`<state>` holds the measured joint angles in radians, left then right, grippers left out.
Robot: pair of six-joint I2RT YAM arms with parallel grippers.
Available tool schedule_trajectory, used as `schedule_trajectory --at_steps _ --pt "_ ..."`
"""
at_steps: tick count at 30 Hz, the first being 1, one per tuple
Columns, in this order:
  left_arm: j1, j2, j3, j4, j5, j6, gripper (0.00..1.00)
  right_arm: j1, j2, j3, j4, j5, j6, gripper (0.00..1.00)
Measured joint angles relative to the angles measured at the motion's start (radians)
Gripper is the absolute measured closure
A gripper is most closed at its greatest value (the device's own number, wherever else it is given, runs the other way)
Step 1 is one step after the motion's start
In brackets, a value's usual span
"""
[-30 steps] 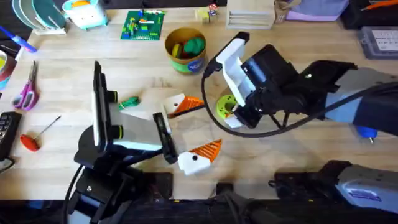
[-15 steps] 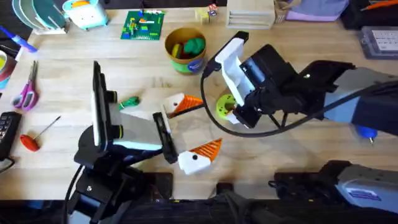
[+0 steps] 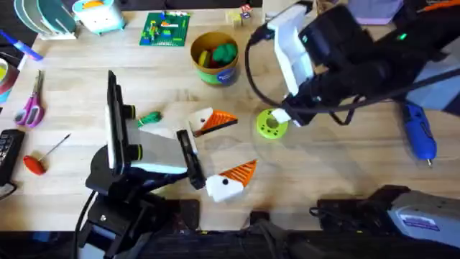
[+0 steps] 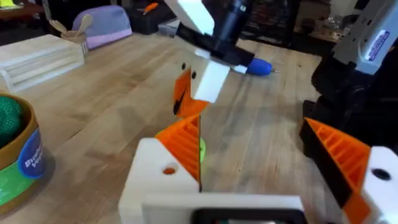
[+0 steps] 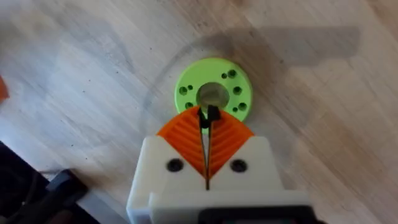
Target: Pick up the gripper from the table and insert it into the empty holder that is missing its gripper. Then pick up a screw, insert it into the mounting hole, and use the screwdriver to tighten it. Finally, clean up the table by picking up the vegetable and placing it into the bucket.
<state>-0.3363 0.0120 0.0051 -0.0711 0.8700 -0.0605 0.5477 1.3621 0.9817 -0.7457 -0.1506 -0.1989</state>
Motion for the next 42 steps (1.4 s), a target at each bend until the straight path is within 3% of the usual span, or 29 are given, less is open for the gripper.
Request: schedule_trajectory --at_steps 7,16,26,35,42 --pt "0.000 0.000 0.000 0.000 -0.002 0.000 0.008 -0.010 -0.001 0.177 -0.143 -0.016 0.000 0.995" --pt "0.000 0.000 0.000 0.000 -0.002 0.000 0.008 0.008 0.052 0.533 -0.385 -0.022 0.001 0.995" --pt "0.000 0.000 0.000 0.000 -0.002 0.000 0.008 0.197 0.272 0.866 -0.517 0.011 0.001 0.995" --pt "0.000 0.000 0.000 0.000 -0.002 0.000 0.008 0.349 0.287 0.920 -0.507 0.024 0.005 0.995" --pt "0.000 0.000 0.000 0.000 -0.002 0.000 0.008 0.424 0.368 0.920 -0.503 0.066 0.008 0.995"
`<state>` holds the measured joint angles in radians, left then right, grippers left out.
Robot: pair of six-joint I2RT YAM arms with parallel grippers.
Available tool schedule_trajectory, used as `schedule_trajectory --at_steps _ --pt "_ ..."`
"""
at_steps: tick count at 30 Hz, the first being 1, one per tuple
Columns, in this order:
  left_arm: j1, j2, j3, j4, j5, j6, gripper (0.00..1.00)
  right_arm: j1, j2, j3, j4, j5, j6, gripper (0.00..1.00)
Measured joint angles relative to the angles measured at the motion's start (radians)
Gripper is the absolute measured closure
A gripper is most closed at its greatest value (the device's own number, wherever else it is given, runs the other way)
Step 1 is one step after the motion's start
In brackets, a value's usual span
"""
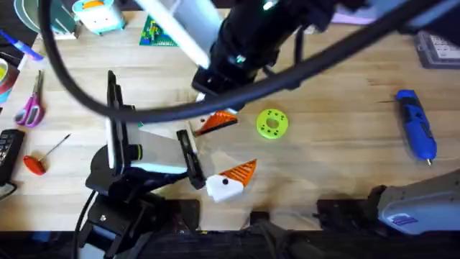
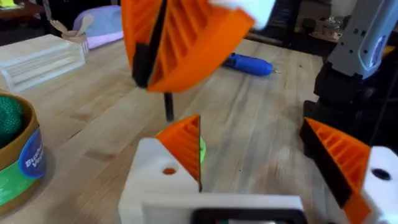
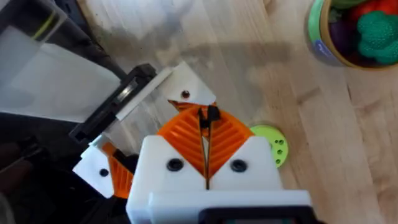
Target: Pick up the gripper from the table and insert it into the empty holder that is missing its gripper. Then pick up a screw, insert it into the mounting hole, and use the screwdriver to tighten it. Finally, clean up the table by picking up the vegetable and placing it into the bucket.
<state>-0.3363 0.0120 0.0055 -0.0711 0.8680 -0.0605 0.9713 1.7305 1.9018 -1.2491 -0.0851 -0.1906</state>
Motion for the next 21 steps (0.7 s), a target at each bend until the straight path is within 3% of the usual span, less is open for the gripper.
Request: schedule_trajectory --at_steps 7,21 --pt "0.000 0.000 0.000 0.000 0.000 0.000 0.008 0.049 0.030 0.000 0.035 0.020 0.000 0.995" --pt "0.000 0.000 0.000 0.000 0.000 0.000 0.008 0.052 0.043 0.000 0.041 0.028 0.030 0.995"
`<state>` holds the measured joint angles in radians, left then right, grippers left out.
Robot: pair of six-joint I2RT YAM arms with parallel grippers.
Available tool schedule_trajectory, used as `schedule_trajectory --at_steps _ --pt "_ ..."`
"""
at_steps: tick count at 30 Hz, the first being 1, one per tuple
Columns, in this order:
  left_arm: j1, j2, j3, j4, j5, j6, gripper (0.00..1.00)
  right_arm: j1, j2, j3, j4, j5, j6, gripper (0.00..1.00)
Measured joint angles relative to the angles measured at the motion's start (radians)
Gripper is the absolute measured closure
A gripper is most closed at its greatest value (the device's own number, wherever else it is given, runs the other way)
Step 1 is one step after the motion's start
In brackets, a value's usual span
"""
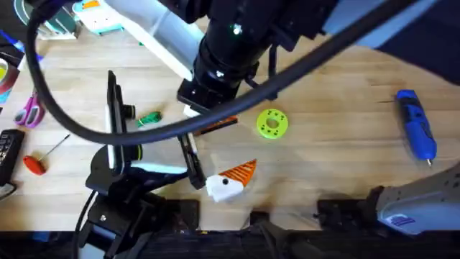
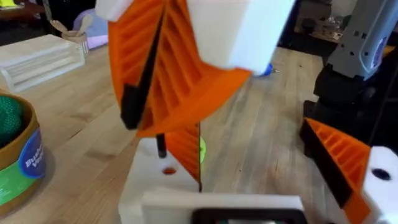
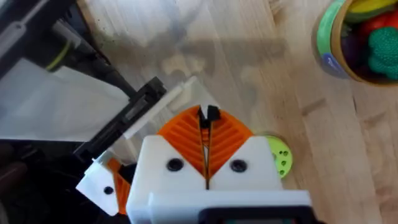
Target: Pick up the gripper from the table and insert it into the empty holder that is missing its gripper. Then pick up a screw, insert it into the mounting hole, and use the screwdriver to tighten it. Finally, clean up the table by picking up the vegetable and placing it into the bucket.
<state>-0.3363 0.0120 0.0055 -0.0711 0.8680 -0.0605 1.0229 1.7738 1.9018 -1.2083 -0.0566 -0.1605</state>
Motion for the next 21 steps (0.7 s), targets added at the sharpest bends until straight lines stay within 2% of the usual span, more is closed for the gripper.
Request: schedule_trajectory --at_steps 21 --pt "0.000 0.000 0.000 0.000 0.001 -0.005 0.008 0.004 0.020 0.000 -0.004 0.001 0.026 0.995"
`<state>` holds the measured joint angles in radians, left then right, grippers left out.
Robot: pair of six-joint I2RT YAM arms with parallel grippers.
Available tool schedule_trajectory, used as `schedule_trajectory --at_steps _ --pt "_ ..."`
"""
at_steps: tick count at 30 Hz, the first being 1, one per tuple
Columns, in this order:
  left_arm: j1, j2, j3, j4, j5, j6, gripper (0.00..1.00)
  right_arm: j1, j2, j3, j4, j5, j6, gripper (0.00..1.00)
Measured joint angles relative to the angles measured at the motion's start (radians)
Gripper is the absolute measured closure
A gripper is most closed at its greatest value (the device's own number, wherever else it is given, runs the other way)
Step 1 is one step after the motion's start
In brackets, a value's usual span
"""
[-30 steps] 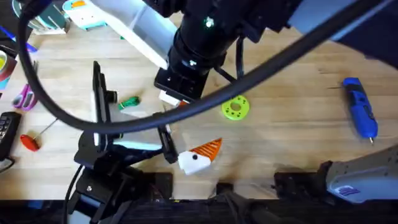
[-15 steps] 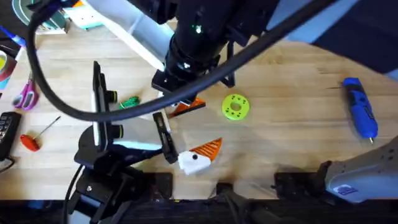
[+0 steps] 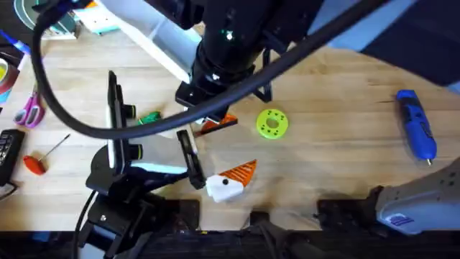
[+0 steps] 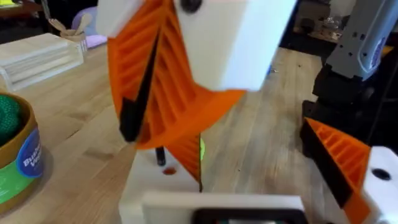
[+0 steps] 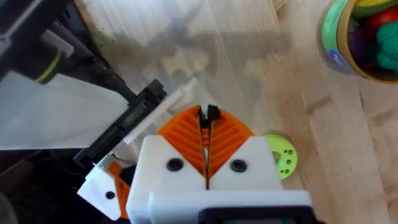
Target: Pick up the gripper from the table and insert it into the empty holder that is missing its gripper. Then pick up a screw, insert it into the mounting hole, and use the screwdriver to tighten it. Finally, clean up the table by picking up the vegetable and placing it into the bucket.
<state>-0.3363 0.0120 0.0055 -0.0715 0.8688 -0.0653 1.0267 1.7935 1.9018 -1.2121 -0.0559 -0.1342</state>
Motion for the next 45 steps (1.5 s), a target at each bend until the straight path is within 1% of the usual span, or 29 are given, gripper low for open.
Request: schedule_trajectory --at_steps 23,34,45 --pt "0.000 0.000 0.000 0.000 0.000 -0.003 0.008 0.005 0.000 0.000 -0.001 0.003 0.004 0.995" --pt "0.000 0.000 0.000 0.000 -0.001 0.004 0.007 0.007 0.000 0.014 -0.027 0.003 0.007 0.995" --pt "0.000 0.000 0.000 0.000 -0.001 0.004 0.007 0.007 0.000 0.014 -0.012 0.003 0.007 0.995"
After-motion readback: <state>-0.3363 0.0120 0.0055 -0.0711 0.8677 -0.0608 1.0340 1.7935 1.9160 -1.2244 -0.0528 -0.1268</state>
